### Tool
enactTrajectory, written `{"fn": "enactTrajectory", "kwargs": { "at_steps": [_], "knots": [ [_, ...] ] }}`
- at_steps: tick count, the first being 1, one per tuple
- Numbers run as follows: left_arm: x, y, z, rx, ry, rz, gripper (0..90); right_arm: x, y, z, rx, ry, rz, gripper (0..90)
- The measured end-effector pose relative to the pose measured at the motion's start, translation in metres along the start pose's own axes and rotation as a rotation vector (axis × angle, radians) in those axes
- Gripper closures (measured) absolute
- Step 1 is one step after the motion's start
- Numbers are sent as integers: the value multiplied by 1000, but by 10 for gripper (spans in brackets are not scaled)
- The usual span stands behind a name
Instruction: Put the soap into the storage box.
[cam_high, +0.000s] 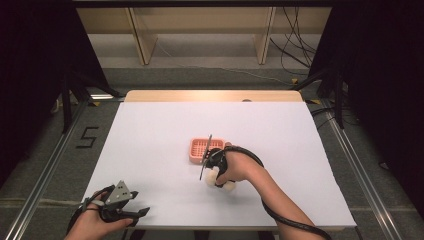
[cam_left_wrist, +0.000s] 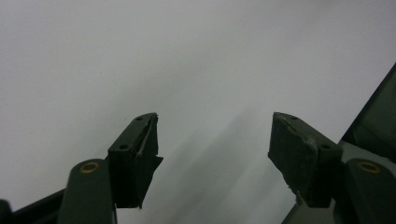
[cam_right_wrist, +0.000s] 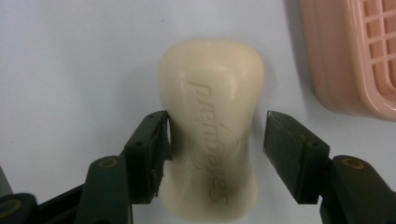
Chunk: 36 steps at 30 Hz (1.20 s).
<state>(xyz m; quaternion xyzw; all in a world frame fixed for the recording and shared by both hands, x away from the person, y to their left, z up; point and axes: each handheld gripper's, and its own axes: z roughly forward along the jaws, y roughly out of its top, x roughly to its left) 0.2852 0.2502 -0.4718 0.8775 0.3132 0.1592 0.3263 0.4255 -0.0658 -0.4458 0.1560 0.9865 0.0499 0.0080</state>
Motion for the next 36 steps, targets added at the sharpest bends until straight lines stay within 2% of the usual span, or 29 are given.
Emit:
{"fn": "enactTrajectory", "kwargs": {
  "at_steps": [1,2,3,5,6,8,10,13,15,16,17,18,19,21,22,23,29,31,36],
  "knots": [
    [0,0,0,1,-1,0,327,3,1,-1,14,-4,35,412],
    [0,0,0,1,-1,0,326,3,1,0,15,9,44,412],
    [0,0,0,1,-1,0,326,2,1,1,8,-1,18,412],
    [0,0,0,1,-1,0,326,3,1,1,20,7,43,412],
    [0,0,0,1,-1,0,326,2,1,2,15,-3,21,412],
    [0,0,0,2,-1,1,326,2,2,2,16,0,24,413],
    [0,0,0,2,-2,3,326,3,2,5,21,22,37,412],
    [0,0,0,3,-2,5,326,3,2,6,19,7,37,412],
    [0,0,0,3,-2,3,326,1,2,7,20,13,16,412],
    [0,0,0,3,-2,3,326,2,1,8,22,21,36,412],
    [0,0,0,3,-1,4,326,2,1,9,23,26,38,413],
    [0,0,0,4,-1,0,326,2,1,9,22,12,27,414],
    [0,0,0,3,0,-1,326,2,1,10,32,22,42,416],
    [1,0,0,4,-2,6,326,0,2,11,23,14,-1,424],
    [0,0,0,3,-2,2,326,2,2,11,34,15,30,428],
    [0,0,0,2,-2,2,326,0,2,12,28,19,10,430],
    [0,0,0,1,-1,-5,326,1,1,12,23,23,16,444],
    [0,0,0,3,-1,-3,326,0,2,12,22,20,-1,444],
    [0,0,0,5,-2,1,327,0,2,12,22,21,1,447]
  ]
}}
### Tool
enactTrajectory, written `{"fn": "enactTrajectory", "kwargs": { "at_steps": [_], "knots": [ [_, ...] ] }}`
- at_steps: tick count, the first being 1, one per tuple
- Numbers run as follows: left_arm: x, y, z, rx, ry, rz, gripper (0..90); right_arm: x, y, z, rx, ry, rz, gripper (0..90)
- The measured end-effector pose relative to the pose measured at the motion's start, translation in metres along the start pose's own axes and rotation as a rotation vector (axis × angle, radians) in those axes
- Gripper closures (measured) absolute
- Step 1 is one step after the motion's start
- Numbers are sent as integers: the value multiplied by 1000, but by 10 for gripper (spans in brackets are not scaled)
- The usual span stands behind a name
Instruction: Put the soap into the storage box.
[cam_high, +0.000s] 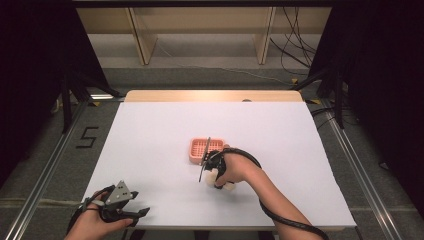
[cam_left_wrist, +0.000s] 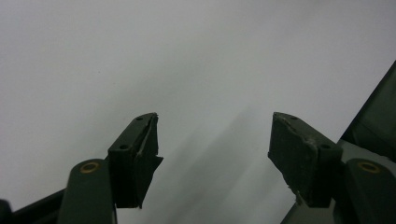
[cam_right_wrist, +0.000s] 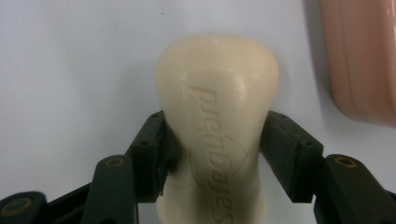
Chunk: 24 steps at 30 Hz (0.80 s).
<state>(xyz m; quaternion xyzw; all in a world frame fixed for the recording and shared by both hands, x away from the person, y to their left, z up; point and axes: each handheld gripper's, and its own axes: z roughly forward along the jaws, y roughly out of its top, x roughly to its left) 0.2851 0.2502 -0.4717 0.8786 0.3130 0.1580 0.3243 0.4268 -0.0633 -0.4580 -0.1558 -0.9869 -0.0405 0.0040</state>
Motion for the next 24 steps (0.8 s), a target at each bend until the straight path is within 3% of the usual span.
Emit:
{"fn": "enactTrajectory", "kwargs": {
  "at_steps": [4,6,7,11,15,16,19,20,21,23,24],
  "knots": [
    [0,0,0,0,0,-1,327,3,1,-2,12,-9,19,496],
    [0,0,0,-3,-1,1,327,2,0,-2,3,-8,-8,502],
    [0,0,0,-4,-1,1,326,4,-2,-2,4,-6,23,502],
    [0,0,0,-2,-2,1,327,4,-4,-2,-11,-9,30,503],
    [0,0,0,-2,-2,-1,327,2,-7,-2,-29,-16,-10,504],
    [0,0,0,-3,-1,0,327,2,-7,-2,-27,-12,11,504],
    [0,0,0,-3,0,-1,327,2,-10,-3,-45,-12,4,504],
    [0,0,0,-2,-1,1,327,4,-11,-4,-43,-24,29,505],
    [0,0,0,0,2,-3,327,1,-12,-3,-56,-19,-7,505],
    [0,0,0,0,2,-2,327,5,-13,-5,-52,-29,27,505],
    [0,0,0,-1,-1,4,327,3,-15,-4,-76,-32,-3,505]
  ]
}}
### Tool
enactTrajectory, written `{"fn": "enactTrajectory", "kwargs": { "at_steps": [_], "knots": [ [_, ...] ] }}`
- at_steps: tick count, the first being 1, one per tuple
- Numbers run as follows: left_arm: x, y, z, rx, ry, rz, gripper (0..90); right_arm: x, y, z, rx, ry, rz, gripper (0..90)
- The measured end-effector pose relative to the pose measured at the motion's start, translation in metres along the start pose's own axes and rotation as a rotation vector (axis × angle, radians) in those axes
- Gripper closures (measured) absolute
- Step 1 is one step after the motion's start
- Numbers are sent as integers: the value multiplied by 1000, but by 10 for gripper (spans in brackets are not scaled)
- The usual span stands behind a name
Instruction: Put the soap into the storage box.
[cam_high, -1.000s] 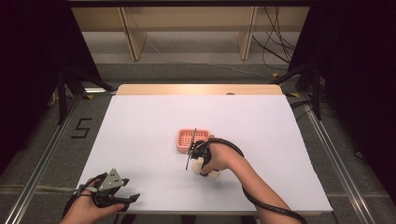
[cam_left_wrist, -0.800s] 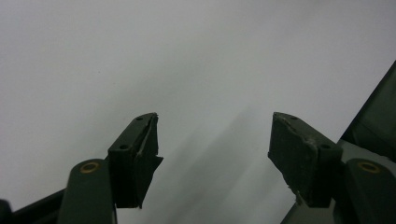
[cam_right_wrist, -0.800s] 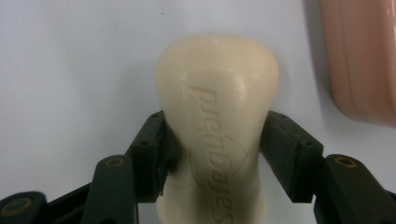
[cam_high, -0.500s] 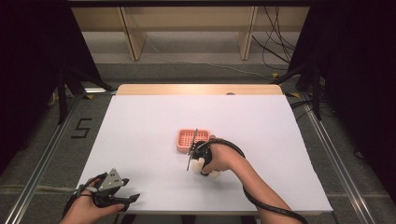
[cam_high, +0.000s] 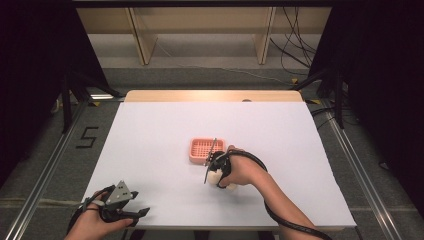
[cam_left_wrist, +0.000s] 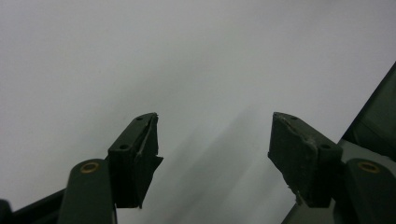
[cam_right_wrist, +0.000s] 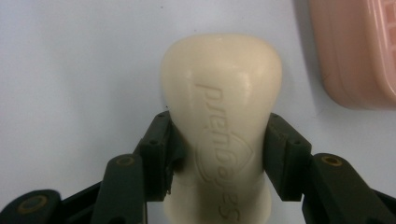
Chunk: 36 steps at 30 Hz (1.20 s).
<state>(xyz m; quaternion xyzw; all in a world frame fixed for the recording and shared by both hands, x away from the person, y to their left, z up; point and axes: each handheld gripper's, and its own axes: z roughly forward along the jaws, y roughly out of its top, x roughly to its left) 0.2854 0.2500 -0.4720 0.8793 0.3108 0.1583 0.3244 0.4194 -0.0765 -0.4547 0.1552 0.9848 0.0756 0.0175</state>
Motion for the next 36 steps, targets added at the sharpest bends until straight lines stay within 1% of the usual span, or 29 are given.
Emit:
{"fn": "enactTrajectory", "kwargs": {
  "at_steps": [1,2,3,4,5,6,7,8,9,10,12,13,14,15,17,18,19,20,21,22,23,24,25,30,31,32,33,35,36],
  "knots": [
    [0,0,0,0,0,-2,327,-1,-1,0,-12,-1,-10,505],
    [0,0,0,0,1,-3,327,-3,-1,0,-21,-1,-32,505],
    [0,0,0,-1,1,-2,327,0,-2,-1,-23,0,-6,505],
    [0,0,0,0,1,-1,326,0,-3,-1,-30,-7,-5,506],
    [0,0,0,0,1,-1,327,1,-4,-2,-32,-4,14,505],
    [0,0,0,-1,1,-2,327,0,-5,-1,-59,4,5,505],
    [0,0,0,-1,2,-2,327,3,-6,-3,-63,0,43,506],
    [0,0,0,-1,1,-1,327,3,-7,-3,-68,-1,39,506],
    [0,0,0,-1,1,-2,327,4,-9,-5,-85,6,44,506],
    [0,0,0,-1,1,-1,327,3,-10,-5,-95,11,37,506],
    [0,0,0,1,0,-2,327,3,-14,-8,-125,4,58,506],
    [0,0,0,1,0,-2,327,3,-15,-8,-138,2,51,506],
    [0,0,0,1,0,-1,327,3,-17,-9,-146,8,62,506],
    [0,0,0,1,-1,-1,327,3,-19,-10,-151,3,73,506],
    [-1,0,0,0,0,-2,327,2,-23,-11,-179,7,64,506],
    [-2,0,0,-1,-3,-24,327,3,-24,-12,-177,11,87,506],
    [-2,0,0,-1,-3,-23,327,2,-26,-13,-189,14,88,507],
    [-1,0,0,0,0,-3,327,1,-28,-13,-207,12,72,506],
    [0,0,0,0,0,-2,327,1,-30,-14,-207,16,96,507],
    [0,0,0,1,0,-2,328,1,-31,-14,-214,22,90,507],
    [0,0,0,1,-1,-2,328,1,-32,-15,-224,14,93,506],
    [0,0,0,1,-1,-2,328,1,-34,-16,-220,9,111,507],
    [0,0,0,0,-1,-2,328,0,-35,-17,-235,9,97,506],
    [0,0,0,1,1,-3,328,-1,-40,-22,-256,5,125,506],
    [0,0,0,0,1,-3,328,-1,-40,-22,-265,3,115,507],
    [0,0,0,0,1,-2,328,-1,-41,-23,-271,0,128,507],
    [0,0,0,0,1,-1,328,-1,-42,-24,-280,-6,117,506],
    [0,0,0,1,0,-2,329,0,-43,-27,-286,-6,136,506],
    [0,0,0,1,1,-2,328,-1,-43,-26,-295,-9,118,506]
  ]
}}
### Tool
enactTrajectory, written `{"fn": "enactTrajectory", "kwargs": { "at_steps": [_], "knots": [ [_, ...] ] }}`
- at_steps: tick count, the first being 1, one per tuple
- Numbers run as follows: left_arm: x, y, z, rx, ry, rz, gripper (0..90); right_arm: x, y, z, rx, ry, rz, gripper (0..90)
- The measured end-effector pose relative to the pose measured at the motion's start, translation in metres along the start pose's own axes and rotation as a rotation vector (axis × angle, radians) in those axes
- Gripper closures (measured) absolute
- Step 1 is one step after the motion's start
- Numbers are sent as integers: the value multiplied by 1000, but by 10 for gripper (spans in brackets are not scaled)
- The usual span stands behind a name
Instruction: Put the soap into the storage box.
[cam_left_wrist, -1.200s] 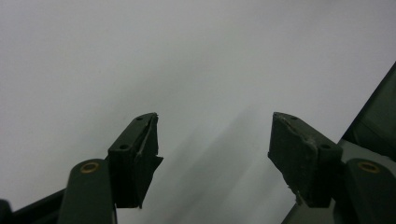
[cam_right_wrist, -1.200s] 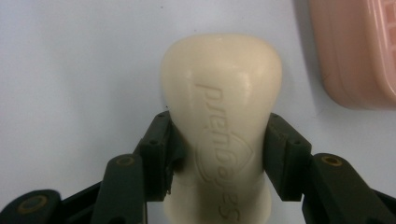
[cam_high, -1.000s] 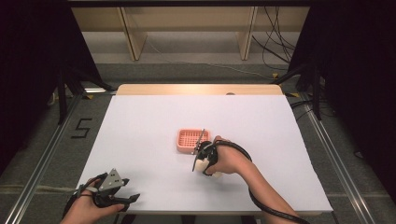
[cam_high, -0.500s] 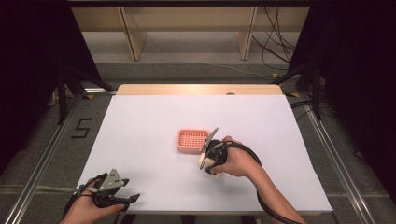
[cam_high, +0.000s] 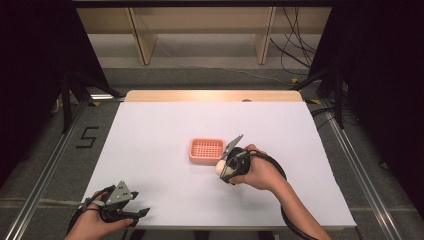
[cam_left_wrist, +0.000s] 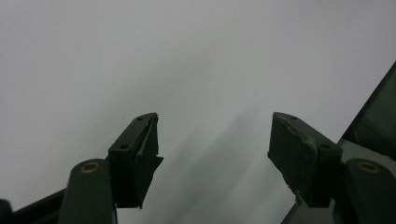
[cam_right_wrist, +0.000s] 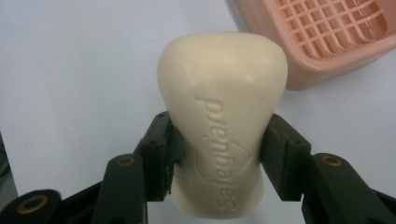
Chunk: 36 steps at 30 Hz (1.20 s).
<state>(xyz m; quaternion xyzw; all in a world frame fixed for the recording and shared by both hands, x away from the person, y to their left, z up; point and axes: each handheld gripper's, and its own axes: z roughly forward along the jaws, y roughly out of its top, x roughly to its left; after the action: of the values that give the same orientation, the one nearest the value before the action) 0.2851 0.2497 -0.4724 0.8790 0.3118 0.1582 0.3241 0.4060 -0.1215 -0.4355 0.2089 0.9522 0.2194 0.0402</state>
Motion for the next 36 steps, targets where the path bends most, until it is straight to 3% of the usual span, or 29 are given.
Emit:
{"fn": "enactTrajectory", "kwargs": {
  "at_steps": [4,12,21,24,26,36],
  "knots": [
    [0,0,0,0,1,0,329,2,-1,-4,-6,-16,25,506],
    [0,0,0,0,0,1,329,1,0,-10,-51,-30,21,506],
    [1,0,-1,-3,6,4,330,-2,4,-17,-66,-57,26,506],
    [1,0,-1,-4,6,2,330,-4,6,-19,-60,-54,23,506],
    [-1,-1,-1,-6,6,-32,332,-4,7,-19,-57,-57,21,506],
    [0,-1,-2,-13,11,-32,334,-8,14,-22,-37,-83,8,506]
  ]
}}
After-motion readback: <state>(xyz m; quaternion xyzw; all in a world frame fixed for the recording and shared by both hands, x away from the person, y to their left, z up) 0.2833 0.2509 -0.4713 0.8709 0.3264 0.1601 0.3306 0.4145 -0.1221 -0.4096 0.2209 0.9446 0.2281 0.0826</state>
